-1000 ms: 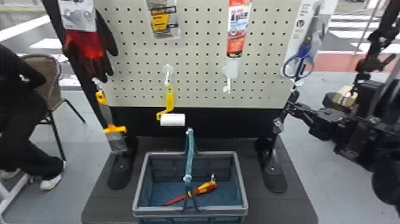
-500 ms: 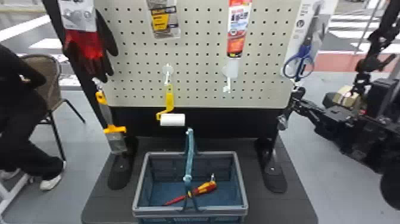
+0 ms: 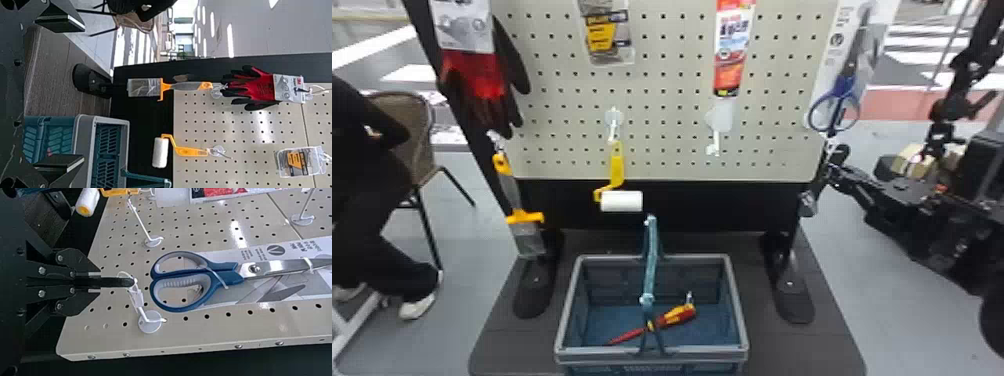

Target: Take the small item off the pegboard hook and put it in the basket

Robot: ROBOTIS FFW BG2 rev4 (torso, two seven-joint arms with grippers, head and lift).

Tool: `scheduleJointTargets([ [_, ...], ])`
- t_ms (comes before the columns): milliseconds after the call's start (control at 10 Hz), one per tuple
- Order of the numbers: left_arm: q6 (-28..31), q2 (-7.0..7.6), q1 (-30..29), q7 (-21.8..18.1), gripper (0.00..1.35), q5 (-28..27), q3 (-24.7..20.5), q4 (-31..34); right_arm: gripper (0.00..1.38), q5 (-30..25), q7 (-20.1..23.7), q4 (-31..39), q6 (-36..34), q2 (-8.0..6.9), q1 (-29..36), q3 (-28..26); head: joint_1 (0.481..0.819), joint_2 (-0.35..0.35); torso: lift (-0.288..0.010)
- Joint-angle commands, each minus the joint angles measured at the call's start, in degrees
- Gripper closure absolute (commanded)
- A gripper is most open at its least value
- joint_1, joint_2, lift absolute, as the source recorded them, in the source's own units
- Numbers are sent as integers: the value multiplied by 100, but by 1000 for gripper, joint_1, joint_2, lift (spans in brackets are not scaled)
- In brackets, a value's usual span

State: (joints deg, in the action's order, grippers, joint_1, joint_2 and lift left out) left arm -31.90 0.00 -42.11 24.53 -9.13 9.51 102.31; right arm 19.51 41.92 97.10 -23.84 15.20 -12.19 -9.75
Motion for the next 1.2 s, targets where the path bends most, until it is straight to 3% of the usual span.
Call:
scheduleJointTargets([
  [0, 0, -15, 0, 8, 136, -2, -1, 0, 1280, 53, -8, 170, -24, 0, 102, 0, 549, 0, -100],
  [400, 0, -15, 12, -1, 136, 7, 16, -14, 1280, 316, -219, 817, -50, -9, 656, -97, 549, 0, -100],
  [700, 0, -15, 12, -1, 136, 25, 16, -42, 1280, 633, -562, 1013, 178, -246, 1234, -97, 549, 0, -100],
  [1100, 9, -15, 49, 8, 136, 51, 43, -56, 1280, 756, -659, 985, 231, -545, 1517, -88, 549, 0, -100],
])
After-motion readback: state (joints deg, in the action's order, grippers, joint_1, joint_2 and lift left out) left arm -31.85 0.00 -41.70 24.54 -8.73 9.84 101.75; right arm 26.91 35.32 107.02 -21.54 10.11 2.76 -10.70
